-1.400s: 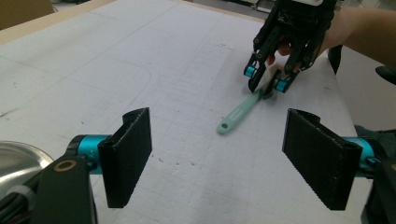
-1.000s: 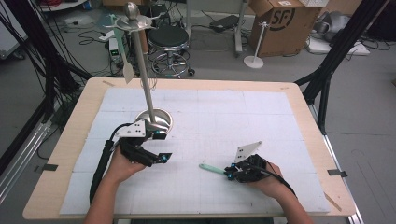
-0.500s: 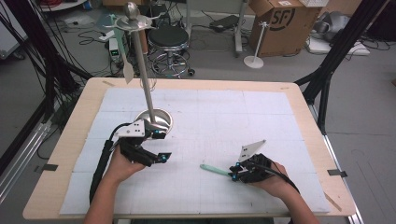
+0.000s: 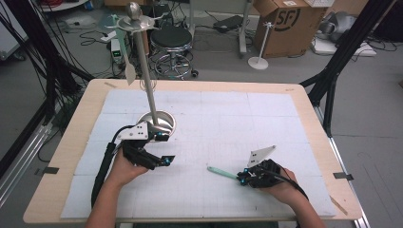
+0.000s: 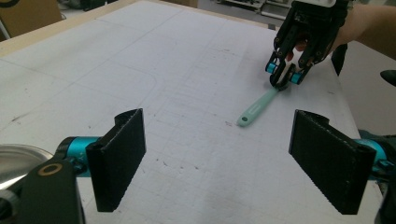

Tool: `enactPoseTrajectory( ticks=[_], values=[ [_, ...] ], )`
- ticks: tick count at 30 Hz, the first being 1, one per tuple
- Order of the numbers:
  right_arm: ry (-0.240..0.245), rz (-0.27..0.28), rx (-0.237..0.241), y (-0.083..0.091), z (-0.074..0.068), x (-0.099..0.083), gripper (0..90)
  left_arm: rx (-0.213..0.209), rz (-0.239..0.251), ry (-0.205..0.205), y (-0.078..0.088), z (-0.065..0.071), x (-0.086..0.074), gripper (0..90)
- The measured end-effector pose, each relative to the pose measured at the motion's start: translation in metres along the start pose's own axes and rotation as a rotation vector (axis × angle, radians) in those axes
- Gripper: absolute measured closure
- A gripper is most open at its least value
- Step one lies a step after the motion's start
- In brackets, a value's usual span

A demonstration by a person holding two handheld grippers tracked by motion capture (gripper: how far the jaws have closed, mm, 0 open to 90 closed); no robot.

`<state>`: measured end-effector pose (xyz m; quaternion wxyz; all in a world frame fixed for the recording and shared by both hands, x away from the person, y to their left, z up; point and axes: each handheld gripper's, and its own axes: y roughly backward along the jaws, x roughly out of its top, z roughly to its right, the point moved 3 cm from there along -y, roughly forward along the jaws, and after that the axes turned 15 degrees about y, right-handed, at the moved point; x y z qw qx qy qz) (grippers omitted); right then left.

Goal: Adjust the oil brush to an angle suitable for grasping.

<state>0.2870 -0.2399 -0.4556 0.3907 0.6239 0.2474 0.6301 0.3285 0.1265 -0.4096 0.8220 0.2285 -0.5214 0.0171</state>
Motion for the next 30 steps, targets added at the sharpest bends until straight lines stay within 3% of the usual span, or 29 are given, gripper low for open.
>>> enactPoseTrajectory(
  ticks=[15, 30],
  values=[
    [-0.025, 0.059, -0.006, 0.0051, 0.0041, 0.0021, 65.2, -0.003, -0.012, -0.006, -0.0046, -0.0012, -0.0012, 18.9],
    [-0.02, 0.046, -0.004, 0.0075, 0.0023, -0.0001, 57.9, -0.006, -0.011, -0.01, -0.0075, 0.0009, -0.001, 18.8]
  ],
)
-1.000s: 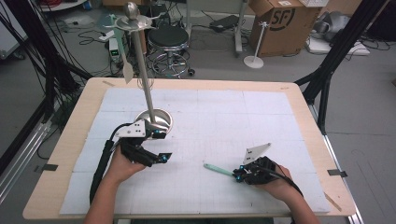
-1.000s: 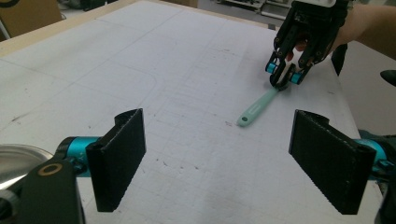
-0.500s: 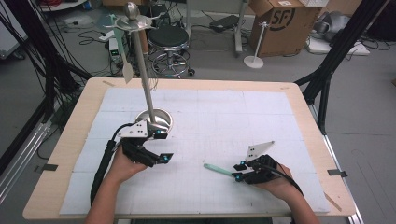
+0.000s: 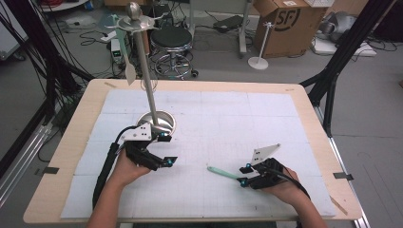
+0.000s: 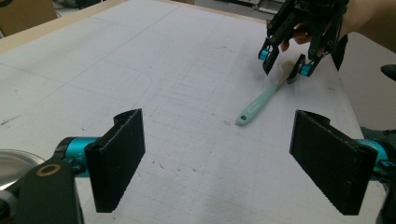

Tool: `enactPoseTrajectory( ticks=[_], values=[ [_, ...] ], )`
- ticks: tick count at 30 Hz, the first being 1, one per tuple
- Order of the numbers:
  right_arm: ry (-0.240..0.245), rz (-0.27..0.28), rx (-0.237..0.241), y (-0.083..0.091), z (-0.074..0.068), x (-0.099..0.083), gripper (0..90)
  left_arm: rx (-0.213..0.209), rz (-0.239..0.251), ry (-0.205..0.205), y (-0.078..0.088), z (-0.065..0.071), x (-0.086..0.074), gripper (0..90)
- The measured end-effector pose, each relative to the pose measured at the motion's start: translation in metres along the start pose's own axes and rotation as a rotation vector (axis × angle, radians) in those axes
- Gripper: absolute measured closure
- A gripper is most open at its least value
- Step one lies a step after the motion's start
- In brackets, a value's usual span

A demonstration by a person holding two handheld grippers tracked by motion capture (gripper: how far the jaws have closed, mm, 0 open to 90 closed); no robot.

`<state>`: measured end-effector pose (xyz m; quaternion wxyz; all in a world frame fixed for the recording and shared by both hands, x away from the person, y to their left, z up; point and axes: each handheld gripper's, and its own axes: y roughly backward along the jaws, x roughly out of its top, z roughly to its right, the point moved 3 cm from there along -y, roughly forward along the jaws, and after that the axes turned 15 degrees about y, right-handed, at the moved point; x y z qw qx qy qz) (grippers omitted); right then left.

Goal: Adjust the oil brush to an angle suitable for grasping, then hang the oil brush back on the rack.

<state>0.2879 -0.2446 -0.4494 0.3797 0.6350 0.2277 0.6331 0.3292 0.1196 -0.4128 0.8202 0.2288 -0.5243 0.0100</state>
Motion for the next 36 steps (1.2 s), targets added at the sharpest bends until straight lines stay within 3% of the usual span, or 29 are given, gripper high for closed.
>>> enactPoseTrajectory(
  ticks=[4, 9, 14, 22, 28, 33, 36],
  values=[
    [-0.009, -0.016, 0.008, 0.002, 0.0, -0.002, 59.2, 0.0, 0.0, 0.0, 0.0, 0.0, 0.0, 18.8],
    [-0.013, -0.074, 0.009, 0.0, -0.002, -0.008, 62.0, 0.003, -0.006, -0.004, 0.0, -0.001, 0.0, 18.9],
    [0.008, -0.145, -0.023, -0.002, -0.005, -0.001, 64.0, 0.005, 0.003, -0.002, 0.001, 0.0, 0.001, 19.0],
    [0.018, -0.224, 0.008, -0.006, -0.002, 0.008, 65.8, 0.003, -0.009, -0.008, -0.004, -0.001, 0.001, 19.2],
    [-0.013, -0.177, 0.014, -0.007, 0.001, 0.006, 69.6, 0.002, -0.01, -0.004, -0.006, -0.001, 0.001, 19.4],
    [0.005, -0.215, -0.005, -0.007, -0.002, 0.01, 74.3, -0.001, -0.013, -0.008, -0.007, -0.001, 0.001, 19.4],
    [0.042, -0.244, -0.007, -0.009, -0.006, 0.014, 82.2, 0.002, -0.008, -0.009, -0.006, 0.0, 0.001, 19.5]
  ],
)
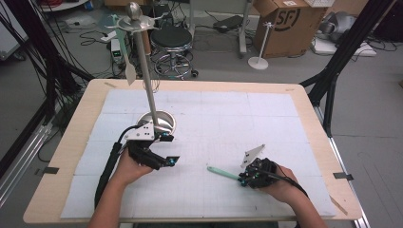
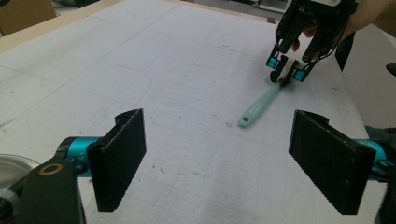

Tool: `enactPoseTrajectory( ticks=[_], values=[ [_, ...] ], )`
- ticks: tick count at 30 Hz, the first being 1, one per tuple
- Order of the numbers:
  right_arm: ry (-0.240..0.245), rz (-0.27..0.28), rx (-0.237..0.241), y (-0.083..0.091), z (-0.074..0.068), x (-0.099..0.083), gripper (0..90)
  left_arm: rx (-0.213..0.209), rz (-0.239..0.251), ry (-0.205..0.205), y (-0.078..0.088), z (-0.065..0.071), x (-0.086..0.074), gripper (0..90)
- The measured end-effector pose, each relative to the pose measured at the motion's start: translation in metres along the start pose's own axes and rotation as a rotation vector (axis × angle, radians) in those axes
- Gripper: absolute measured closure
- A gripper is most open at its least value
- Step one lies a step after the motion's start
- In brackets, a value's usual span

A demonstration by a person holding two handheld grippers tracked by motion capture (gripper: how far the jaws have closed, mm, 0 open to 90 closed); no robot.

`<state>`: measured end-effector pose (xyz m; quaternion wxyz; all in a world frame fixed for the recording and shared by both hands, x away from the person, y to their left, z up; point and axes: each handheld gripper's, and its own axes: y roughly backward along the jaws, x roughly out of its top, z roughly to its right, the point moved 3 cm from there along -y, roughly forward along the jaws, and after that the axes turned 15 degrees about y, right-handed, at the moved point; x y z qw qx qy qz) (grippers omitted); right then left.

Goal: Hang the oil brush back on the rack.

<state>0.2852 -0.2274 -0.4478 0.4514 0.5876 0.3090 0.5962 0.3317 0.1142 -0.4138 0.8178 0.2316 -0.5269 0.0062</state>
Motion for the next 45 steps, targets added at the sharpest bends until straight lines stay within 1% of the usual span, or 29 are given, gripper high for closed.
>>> enactPoseTrajectory(
  ticks=[1, 3, 6, 7, 8, 11, 12, 13, 16, 17, 18, 19, 20, 21, 22, 23, 27, 28, 29, 31, 32, 33, 35, 36, 40, 42, 43, 44, 45],
  values=[
    [0.01, -0.011, -0.006, 0.0, -0.001, 0.001, 82.2, 0.0, -0.001, -0.002, 0.0, 0.0, 0.0, 19.6],
    [-0.003, -0.015, -0.006, 0.0, -0.002, 0.002, 82.5, 0.001, -0.002, -0.004, 0.0, 0.0, 0.0, 19.6],
    [-0.001, -0.017, -0.009, 0.0, -0.002, 0.002, 83.1, 0.003, -0.005, -0.006, 0.001, 0.0, 0.0, 19.6],
    [0.001, -0.021, -0.012, 0.0, -0.003, 0.002, 83.3, -0.003, -0.002, -0.007, 0.001, 0.0, 0.0, 19.6],
    [-0.004, -0.022, -0.014, 0.0, -0.003, 0.003, 83.4, 0.0, 0.0, -0.007, 0.001, 0.0, 0.0, 19.6],
    [-0.018, -0.001, -0.009, 0.001, -0.002, 0.001, 83.6, 0.0, 0.003, 0.0, 0.002, 0.0, 0.0, 19.7],
    [-0.028, 0.014, -0.006, 0.001, -0.001, 0.0, 83.7, 0.001, 0.004, -0.003, 0.002, 0.0, 0.0, 19.7],
    [-0.025, 0.035, -0.011, 0.002, 0.0, -0.001, 83.7, 0.003, 0.004, -0.002, 0.002, 0.0, 0.0, 19.7],
    [-0.042, 0.113, -0.039, 0.005, 0.005, -0.002, 83.7, 0.003, 0.006, -0.002, 0.003, 0.0, 0.001, 19.7],
    [-0.049, 0.133, -0.039, 0.007, 0.006, -0.002, 83.6, 0.004, 0.009, 0.004, 0.004, 0.0, 0.001, 19.6],
    [-0.055, 0.167, -0.036, 0.009, 0.007, -0.001, 83.6, 0.001, 0.009, 0.001, 0.004, 0.0, 0.001, 19.7],
    [-0.052, 0.196, -0.043, 0.011, 0.009, 0.0, 83.6, 0.004, 0.01, -0.001, 0.005, 0.0, 0.001, 19.7],
    [-0.053, 0.237, -0.044, 0.015, 0.012, 0.002, 83.6, 0.003, 0.011, 0.0, 0.005, 0.0, 0.001, 19.6],
    [-0.065, 0.255, -0.05, 0.017, 0.013, 0.003, 83.6, 0.004, 0.012, 0.003, 0.006, 0.0, 0.001, 19.6],
    [-0.062, 0.292, -0.057, 0.02, 0.015, 0.005, 83.6, 0.002, 0.012, 0.0, 0.006, 0.0, 0.001, 19.7],
    [-0.072, 0.315, -0.059, 0.023, 0.017, 0.006, 83.6, 0.001, 0.014, 0.003, 0.006, 0.0, 0.001, 19.6],
    [-0.084, 0.413, -0.074, 0.031, 0.023, 0.008, 83.5, 0.003, 0.021, 0.004, 0.008, 0.002, 0.001, 19.6],
    [-0.083, 0.427, -0.078, 0.033, 0.024, 0.008, 83.5, -0.001, 0.019, -0.007, 0.009, 0.003, 0.001, 19.6],
    [-0.08, 0.455, -0.083, 0.035, 0.026, 0.009, 83.5, -0.001, 0.02, -0.005, 0.009, 0.003, 0.001, 19.5],
    [-0.078, 0.481, -0.088, 0.037, 0.029, 0.009, 83.5, -0.004, 0.02, -0.007, 0.01, 0.005, 0.001, 19.5],
    [-0.086, 0.492, -0.089, 0.039, 0.029, 0.01, 83.5, -0.004, 0.02, -0.008, 0.01, 0.005, 0.001, 19.5],
    [-0.081, 0.502, -0.087, 0.04, 0.03, 0.01, 83.5, -0.004, 0.023, -0.003, 0.011, 0.006, 0.0, 19.4],
    [-0.081, 0.526, -0.094, 0.042, 0.034, 0.012, 83.4, 0.001, 0.02, -0.009, 0.012, 0.007, 0.0, 19.5],
    [-0.084, 0.533, -0.093, 0.043, 0.034, 0.013, 83.5, 0.002, 0.025, -0.003, 0.013, 0.007, -0.001, 19.5],
    [-0.066, 0.577, -0.092, 0.048, 0.039, 0.019, 83.4, 0.003, 0.032, -0.002, 0.018, 0.009, -0.002, 19.5],
    [-0.054, 0.587, -0.092, 0.05, 0.041, 0.023, 83.4, 0.005, 0.029, -0.005, 0.02, 0.01, -0.004, 19.4],
    [-0.043, 0.59, -0.1, 0.052, 0.043, 0.025, 83.4, 0.006, 0.028, -0.002, 0.021, 0.01, -0.004, 19.4],
    [-0.037, 0.596, -0.094, 0.054, 0.044, 0.028, 83.4, 0.006, 0.03, 0.004, 0.021, 0.011, -0.005, 19.3],
    [-0.034, 0.604, -0.094, 0.055, 0.046, 0.03, 83.4, 0.01, 0.028, 0.0, 0.022, 0.011, -0.006, 19.3]
  ],
)
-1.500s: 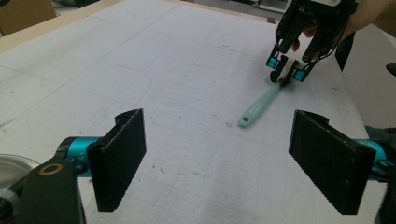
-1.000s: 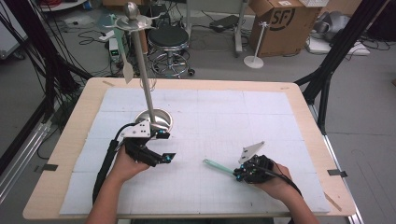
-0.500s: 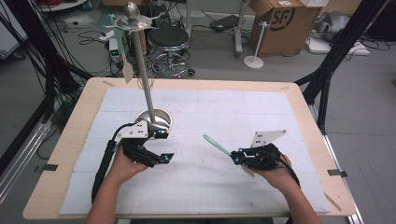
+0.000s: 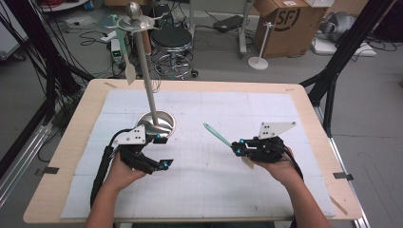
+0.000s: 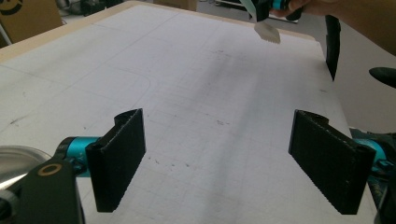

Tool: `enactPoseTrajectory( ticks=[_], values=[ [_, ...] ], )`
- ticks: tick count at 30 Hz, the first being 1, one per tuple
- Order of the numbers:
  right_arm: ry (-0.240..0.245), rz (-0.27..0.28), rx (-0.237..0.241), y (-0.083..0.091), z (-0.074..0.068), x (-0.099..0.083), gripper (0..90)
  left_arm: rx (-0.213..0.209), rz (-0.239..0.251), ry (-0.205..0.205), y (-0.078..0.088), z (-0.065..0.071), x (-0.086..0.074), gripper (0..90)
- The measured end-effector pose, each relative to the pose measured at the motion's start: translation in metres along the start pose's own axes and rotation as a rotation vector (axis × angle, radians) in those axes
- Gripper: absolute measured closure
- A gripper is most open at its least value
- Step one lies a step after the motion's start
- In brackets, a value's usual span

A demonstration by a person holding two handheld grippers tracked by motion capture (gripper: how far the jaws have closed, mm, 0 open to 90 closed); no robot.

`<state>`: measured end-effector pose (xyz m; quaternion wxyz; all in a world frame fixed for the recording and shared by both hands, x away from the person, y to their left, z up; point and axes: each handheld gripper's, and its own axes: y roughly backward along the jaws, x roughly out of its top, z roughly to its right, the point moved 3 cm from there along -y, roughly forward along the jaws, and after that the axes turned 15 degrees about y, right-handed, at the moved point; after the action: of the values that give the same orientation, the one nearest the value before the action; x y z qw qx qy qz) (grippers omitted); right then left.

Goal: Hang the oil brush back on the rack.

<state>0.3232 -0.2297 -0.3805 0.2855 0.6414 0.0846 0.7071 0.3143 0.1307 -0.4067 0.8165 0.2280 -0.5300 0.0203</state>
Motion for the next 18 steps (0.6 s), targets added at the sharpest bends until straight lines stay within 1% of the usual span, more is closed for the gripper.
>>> enactPoseTrajectory(
  ticks=[2, 6, 7, 8, 10, 12, 13, 15, 16, 18],
  values=[
    [0.015, 0.023, 0.0, 0.0, 0.005, 0.007, 83.4, 0.0, -0.003, -0.001, 0.002, 0.001, -0.001, 19.2],
    [0.029, 0.058, 0.001, -0.002, 0.014, 0.018, 83.4, 0.006, 0.001, 0.001, 0.005, 0.002, -0.002, 19.2],
    [0.025, 0.062, 0.006, -0.002, 0.016, 0.021, 83.4, 0.006, 0.0, 0.001, 0.005, 0.002, -0.002, 19.2],
    [0.035, 0.069, 0.001, -0.003, 0.019, 0.024, 83.4, 0.006, 0.0, 0.0, 0.006, 0.002, -0.002, 19.1],
    [0.032, 0.097, 0.016, -0.004, 0.024, 0.033, 83.4, 0.014, 0.001, 0.003, 0.007, 0.002, -0.003, 19.2],
    [0.051, 0.11, 0.007, -0.005, 0.029, 0.041, 83.4, 0.01, 0.006, 0.004, 0.008, 0.002, -0.003, 19.1],
    [0.05, 0.12, 0.018, -0.006, 0.031, 0.045, 83.4, 0.008, 0.005, 0.002, 0.009, 0.001, -0.003, 19.2],
    [0.067, 0.124, 0.017, -0.008, 0.035, 0.053, 83.4, 0.003, 0.008, 0.001, 0.011, 0.0, -0.004, 19.2],
    [0.077, 0.136, 0.016, -0.01, 0.037, 0.057, 83.4, 0.001, 0.011, 0.004, 0.011, 0.0, -0.005, 19.2],
    [0.091, 0.142, 0.017, -0.012, 0.041, 0.067, 83.4, 0.005, 0.009, 0.003, 0.012, 0.0, -0.005, 19.1]
  ],
)
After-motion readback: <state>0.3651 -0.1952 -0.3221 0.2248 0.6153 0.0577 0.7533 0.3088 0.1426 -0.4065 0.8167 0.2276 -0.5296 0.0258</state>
